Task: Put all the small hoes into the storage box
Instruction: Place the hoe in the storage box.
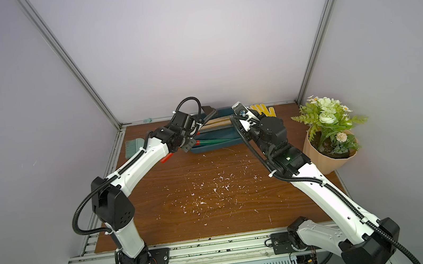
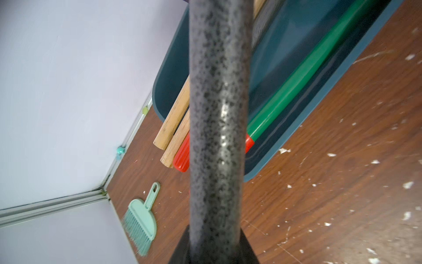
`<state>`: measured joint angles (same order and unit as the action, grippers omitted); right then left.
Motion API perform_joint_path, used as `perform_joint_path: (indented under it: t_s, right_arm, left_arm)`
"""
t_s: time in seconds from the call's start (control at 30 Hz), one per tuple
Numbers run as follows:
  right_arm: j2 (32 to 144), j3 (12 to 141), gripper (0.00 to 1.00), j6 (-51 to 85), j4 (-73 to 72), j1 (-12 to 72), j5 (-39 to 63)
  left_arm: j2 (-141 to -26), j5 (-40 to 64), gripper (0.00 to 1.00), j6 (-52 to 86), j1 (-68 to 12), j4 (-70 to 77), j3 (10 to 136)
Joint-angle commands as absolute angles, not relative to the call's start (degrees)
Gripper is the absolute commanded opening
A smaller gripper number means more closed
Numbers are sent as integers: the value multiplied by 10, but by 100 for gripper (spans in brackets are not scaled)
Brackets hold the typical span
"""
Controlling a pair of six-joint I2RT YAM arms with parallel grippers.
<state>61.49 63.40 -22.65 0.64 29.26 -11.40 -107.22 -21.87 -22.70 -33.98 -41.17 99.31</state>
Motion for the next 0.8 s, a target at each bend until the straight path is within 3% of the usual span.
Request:
perform_joint_path:
  t_s: [0.0, 0.23, 0.47, 0.77]
  right_arm:
    - [591, 619, 37, -184, -19, 274, -92]
    - [582, 580, 37, -166, -37, 242, -61]
    - [581, 557, 36, -147, -51, 216, -36]
    - [586, 525, 36, -121, -89, 174, -2]
  left_arm:
    - [-1069, -330, 0, -289, -353, -343, 1045]
    - [-1088, -355, 0, -382, -371, -246, 1042]
    - [-1088, -354, 0, -510, -371, -103, 951]
    - [-1141, -284, 0, -588, -352, -73, 990]
